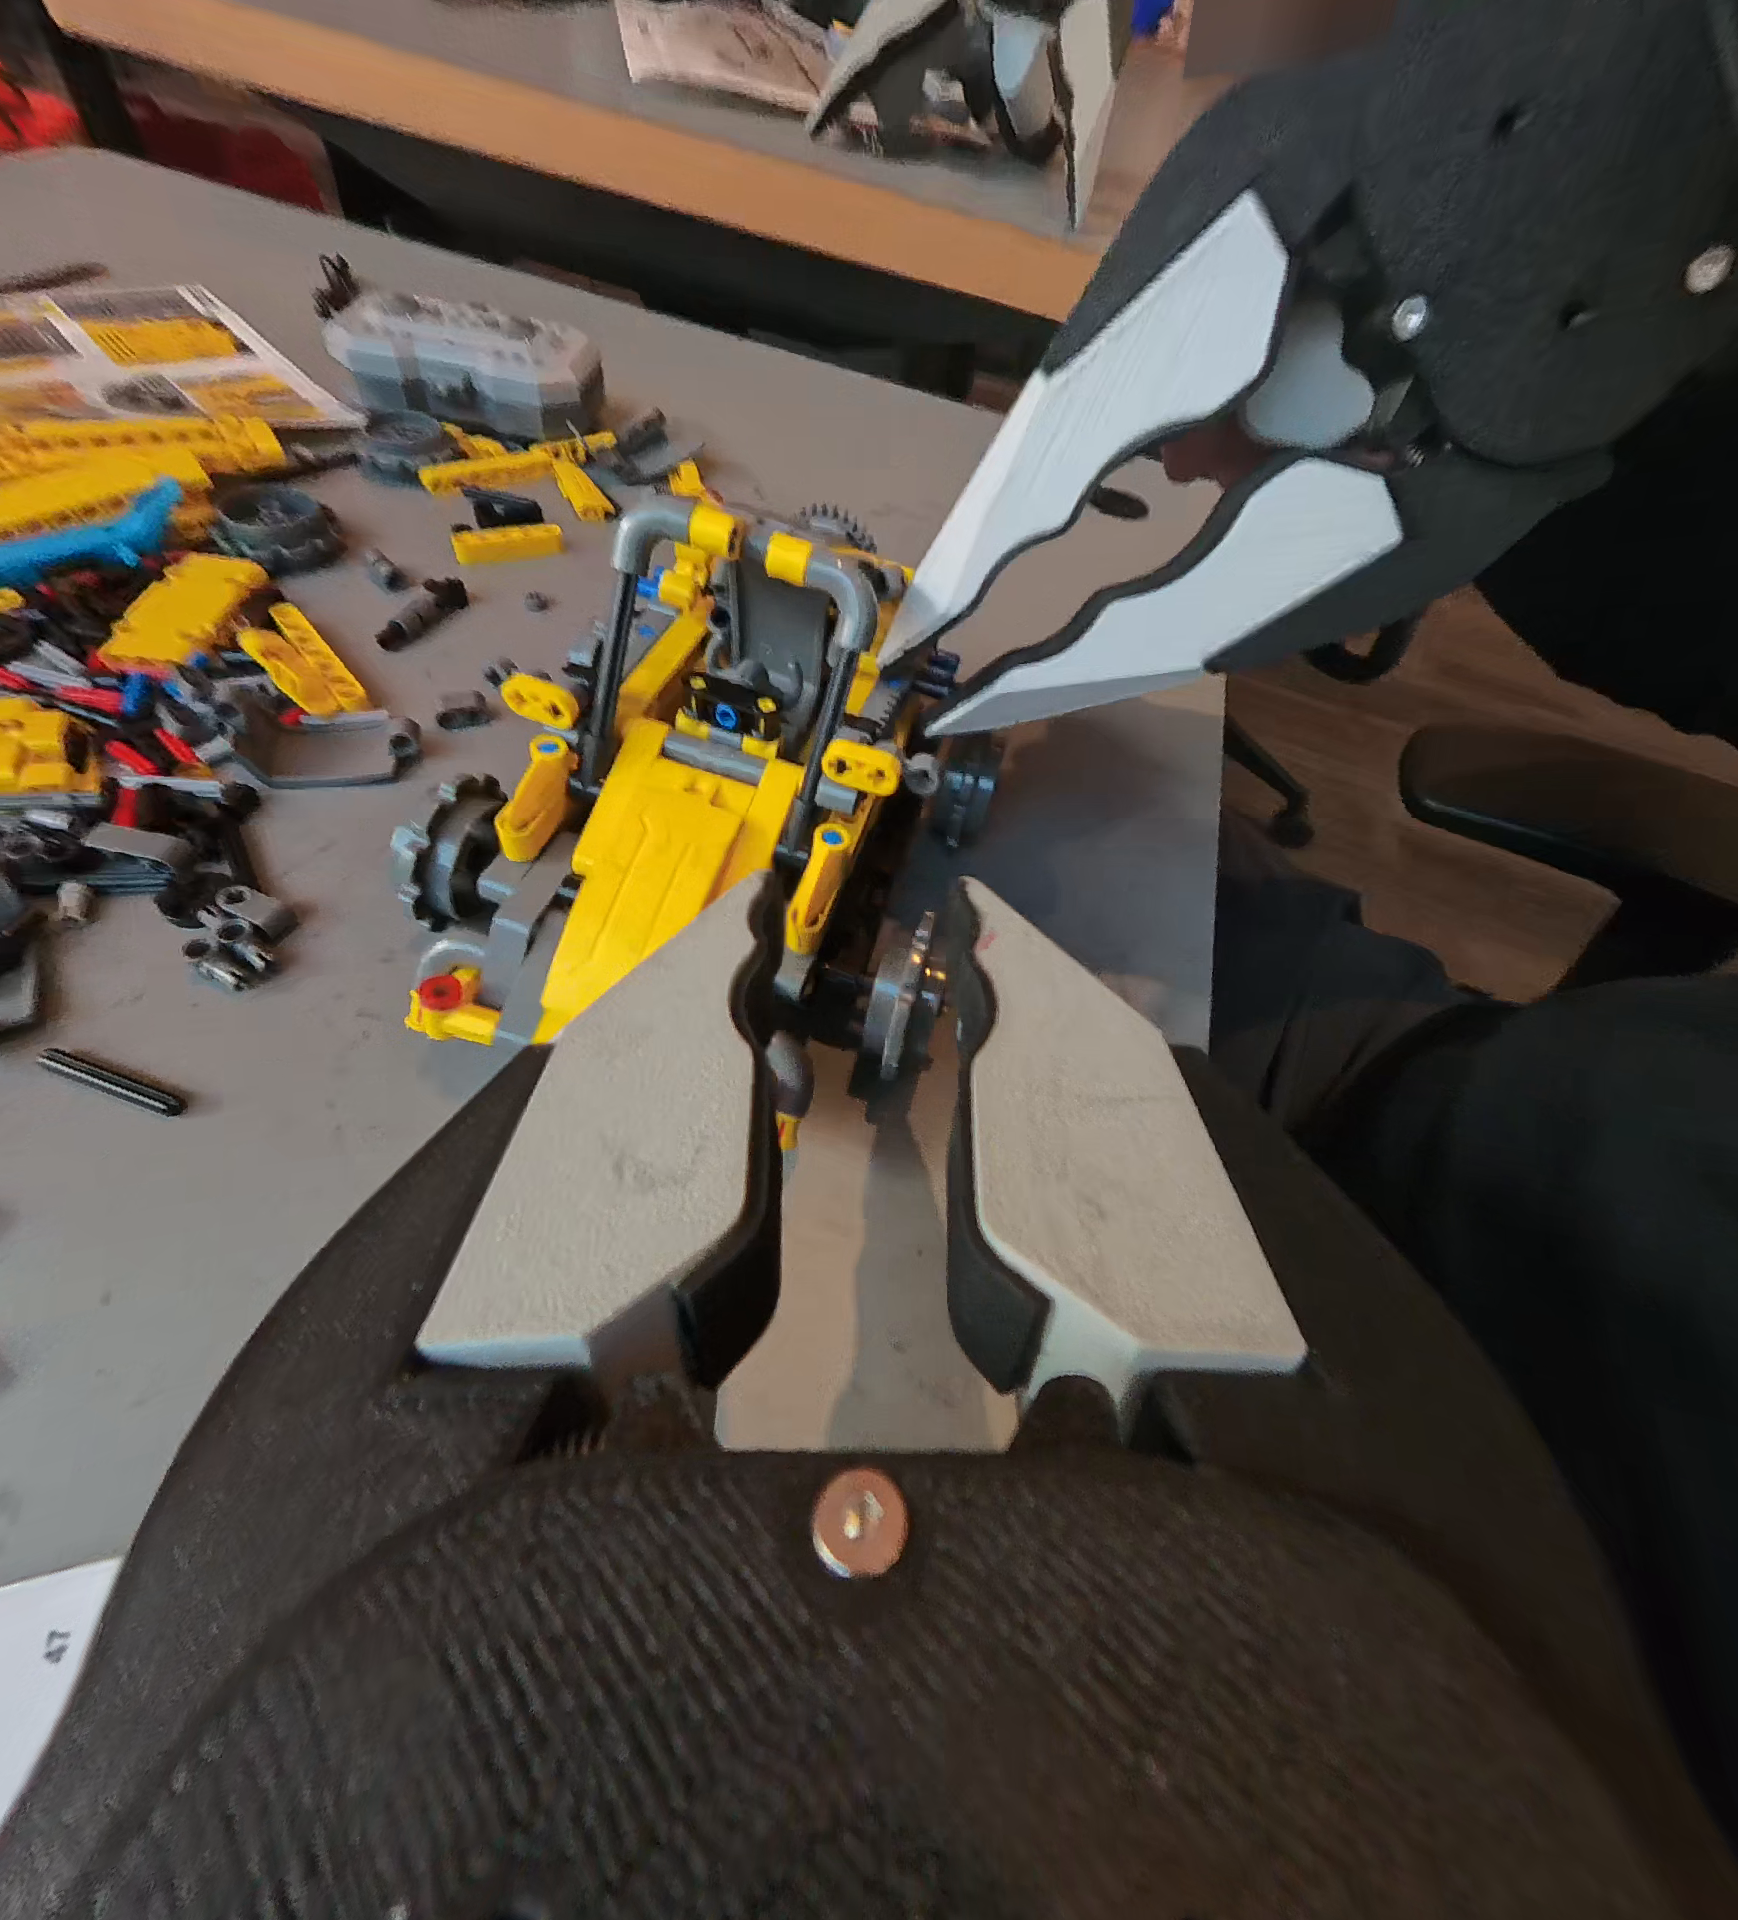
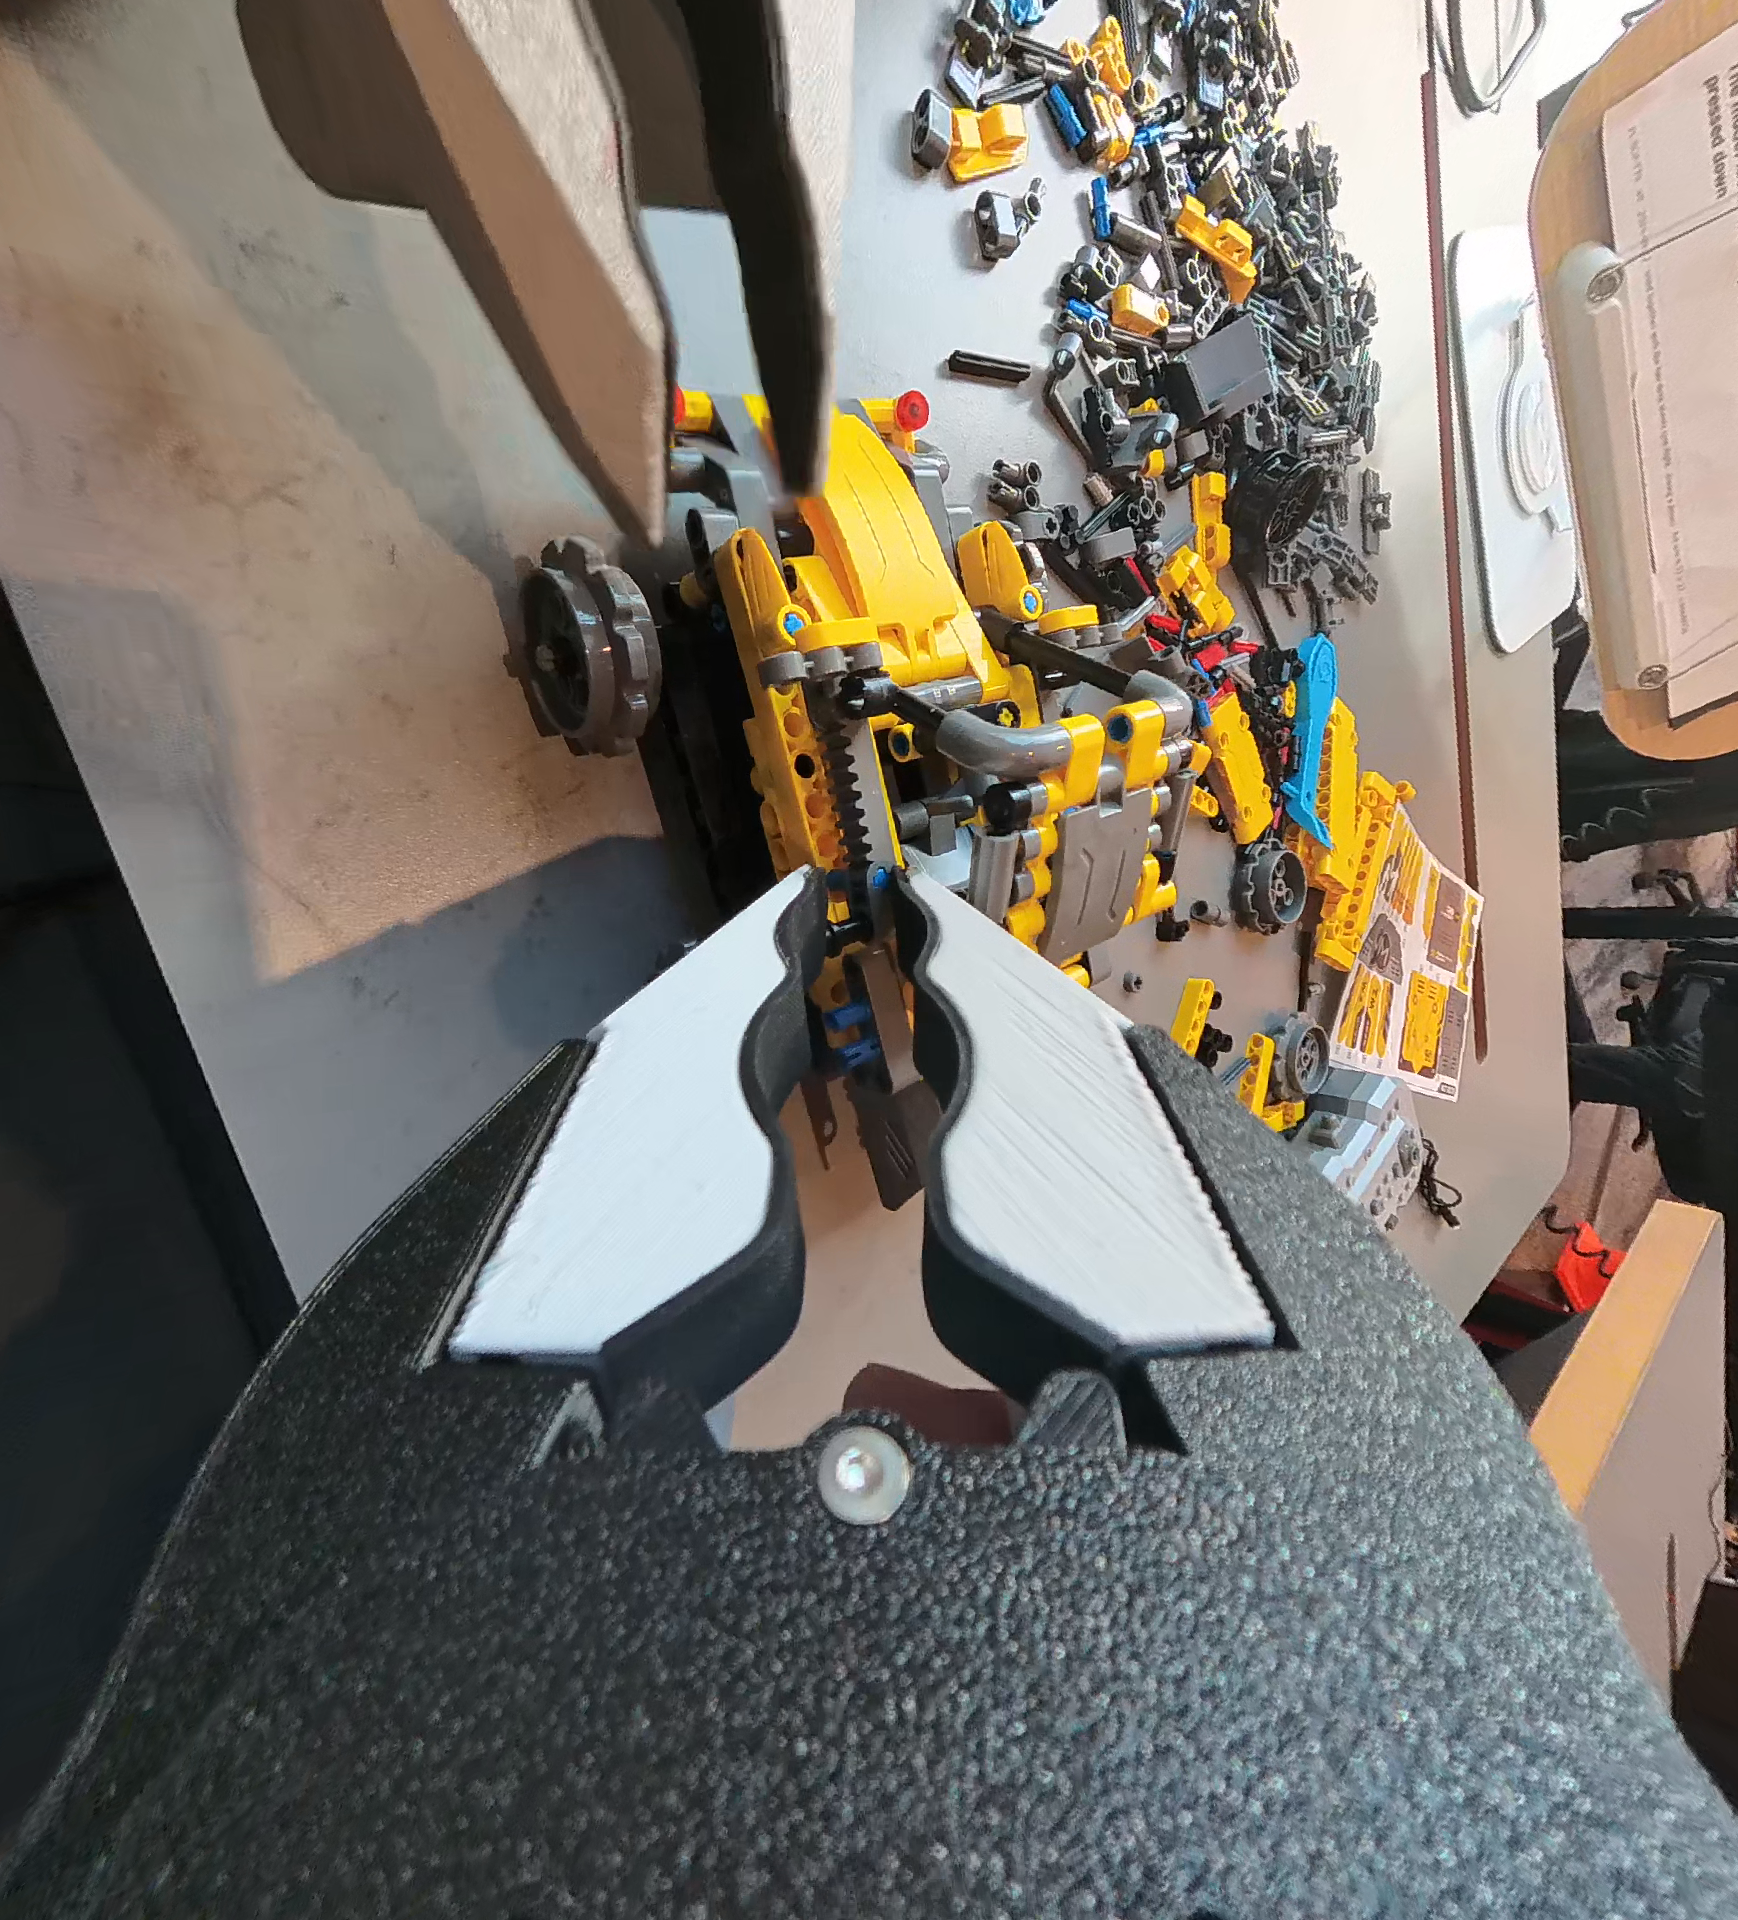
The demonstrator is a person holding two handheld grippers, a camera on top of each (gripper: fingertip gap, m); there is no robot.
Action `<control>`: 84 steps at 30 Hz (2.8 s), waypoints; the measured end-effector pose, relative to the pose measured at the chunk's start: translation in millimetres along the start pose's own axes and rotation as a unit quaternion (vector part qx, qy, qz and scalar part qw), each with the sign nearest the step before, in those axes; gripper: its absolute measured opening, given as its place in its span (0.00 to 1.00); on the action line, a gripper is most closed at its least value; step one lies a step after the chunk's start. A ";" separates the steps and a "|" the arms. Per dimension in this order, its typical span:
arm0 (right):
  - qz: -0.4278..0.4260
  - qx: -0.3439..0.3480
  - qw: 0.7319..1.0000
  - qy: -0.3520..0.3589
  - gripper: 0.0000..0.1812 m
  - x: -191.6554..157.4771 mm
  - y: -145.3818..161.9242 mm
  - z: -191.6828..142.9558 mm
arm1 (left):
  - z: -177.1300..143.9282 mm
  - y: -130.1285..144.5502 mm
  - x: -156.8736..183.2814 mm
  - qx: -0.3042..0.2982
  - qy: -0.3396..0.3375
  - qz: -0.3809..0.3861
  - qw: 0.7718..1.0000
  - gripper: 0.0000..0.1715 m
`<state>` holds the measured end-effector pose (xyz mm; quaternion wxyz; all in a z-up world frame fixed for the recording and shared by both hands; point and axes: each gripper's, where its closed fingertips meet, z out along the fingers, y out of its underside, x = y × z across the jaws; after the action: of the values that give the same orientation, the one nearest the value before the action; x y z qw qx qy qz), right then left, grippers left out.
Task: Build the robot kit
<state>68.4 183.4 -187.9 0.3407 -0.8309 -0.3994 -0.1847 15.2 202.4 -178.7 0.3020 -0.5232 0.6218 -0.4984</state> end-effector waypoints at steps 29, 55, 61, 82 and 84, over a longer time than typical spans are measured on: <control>-0.026 0.029 0.999 0.021 0.08 -0.9 -2.5 1.8 | 26.2 -5.8 2.5 -0.012 0.050 -0.001 0.999 0.13; 0.011 0.089 0.996 0.006 0.09 -1.7 -4.2 2.5 | 26.1 -6.0 1.8 -0.011 0.058 -0.015 0.998 0.13; 0.029 0.106 0.994 0.003 0.10 -0.8 -5.4 2.1 | 25.5 -6.6 1.2 -0.010 0.058 -0.017 0.998 0.13; 0.099 0.158 0.982 -0.007 0.15 4.5 8.5 -27.6 | 15.9 -15.7 4.5 0.025 0.076 -0.018 0.997 0.13; 0.103 0.168 0.980 -0.008 0.14 2.5 8.6 -29.6 | 11.1 -17.5 6.3 0.036 0.081 -0.012 0.996 0.13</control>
<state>75.7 159.7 -169.3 0.4891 -0.8000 -0.3400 -0.0726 29.6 193.8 -165.0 0.2633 -0.4777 0.6194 -0.5646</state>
